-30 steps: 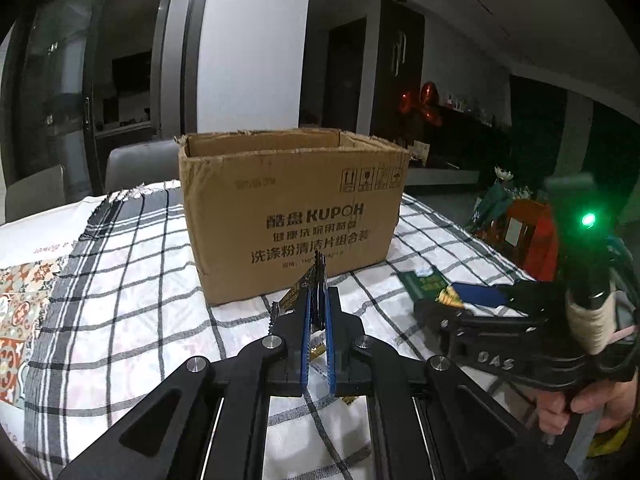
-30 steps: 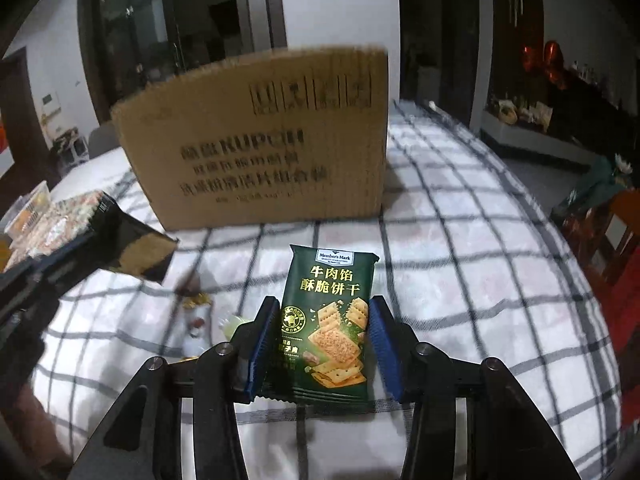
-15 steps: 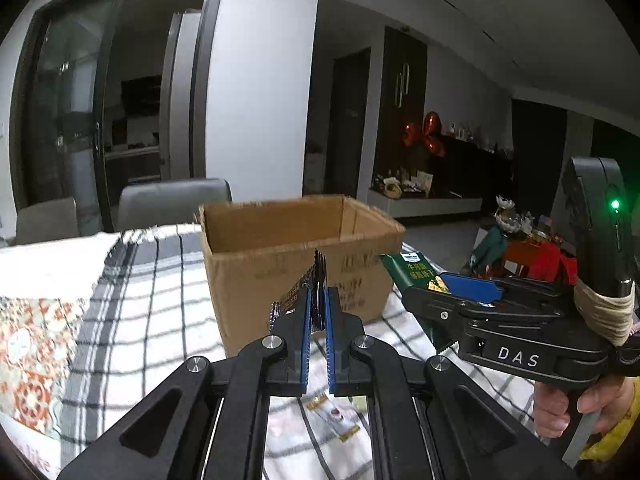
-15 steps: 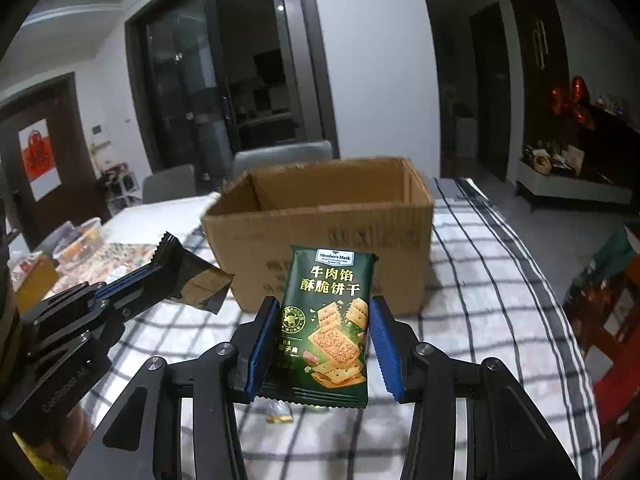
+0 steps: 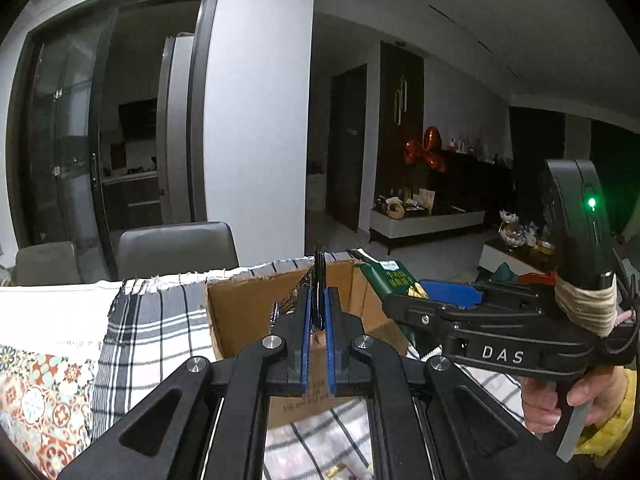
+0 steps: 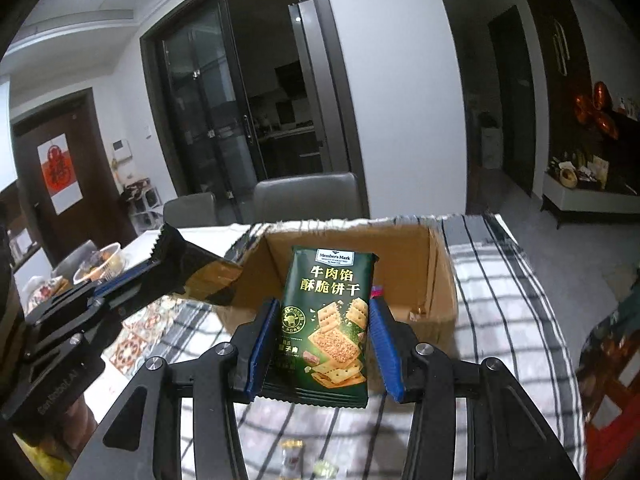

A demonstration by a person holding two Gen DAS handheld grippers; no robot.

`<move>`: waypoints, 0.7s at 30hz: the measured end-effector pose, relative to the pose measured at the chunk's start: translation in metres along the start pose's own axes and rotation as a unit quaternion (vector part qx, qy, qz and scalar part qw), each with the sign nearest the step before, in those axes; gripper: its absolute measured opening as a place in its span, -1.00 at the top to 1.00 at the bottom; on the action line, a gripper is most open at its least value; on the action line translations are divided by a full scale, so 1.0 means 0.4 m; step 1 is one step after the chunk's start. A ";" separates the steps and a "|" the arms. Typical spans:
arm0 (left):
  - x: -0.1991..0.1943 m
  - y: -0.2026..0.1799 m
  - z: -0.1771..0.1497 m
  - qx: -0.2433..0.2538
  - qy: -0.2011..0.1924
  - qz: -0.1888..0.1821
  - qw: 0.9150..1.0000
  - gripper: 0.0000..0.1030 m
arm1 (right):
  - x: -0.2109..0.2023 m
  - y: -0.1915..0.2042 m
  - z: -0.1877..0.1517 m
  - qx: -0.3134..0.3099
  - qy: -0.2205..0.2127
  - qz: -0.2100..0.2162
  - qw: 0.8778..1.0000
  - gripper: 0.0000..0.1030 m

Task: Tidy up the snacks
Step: 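Carry both snacks over the box and open both tools to drop them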

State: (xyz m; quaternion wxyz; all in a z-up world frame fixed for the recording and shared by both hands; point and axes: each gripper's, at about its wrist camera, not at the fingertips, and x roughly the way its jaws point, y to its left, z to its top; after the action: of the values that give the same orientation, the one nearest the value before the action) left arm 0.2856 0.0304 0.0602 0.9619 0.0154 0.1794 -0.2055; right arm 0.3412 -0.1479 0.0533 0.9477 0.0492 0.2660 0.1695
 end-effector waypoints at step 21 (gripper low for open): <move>0.199 0.054 0.032 0.000 0.053 0.030 0.998 0.01 | 0.158 -0.072 0.067 -0.018 0.017 -0.029 0.999 -0.32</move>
State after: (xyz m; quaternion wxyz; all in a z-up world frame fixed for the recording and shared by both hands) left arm 0.3665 0.0180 0.0432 0.9568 0.0319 0.2293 -0.1759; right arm 0.4143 -0.1529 0.0399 0.9483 0.0216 0.2800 0.1478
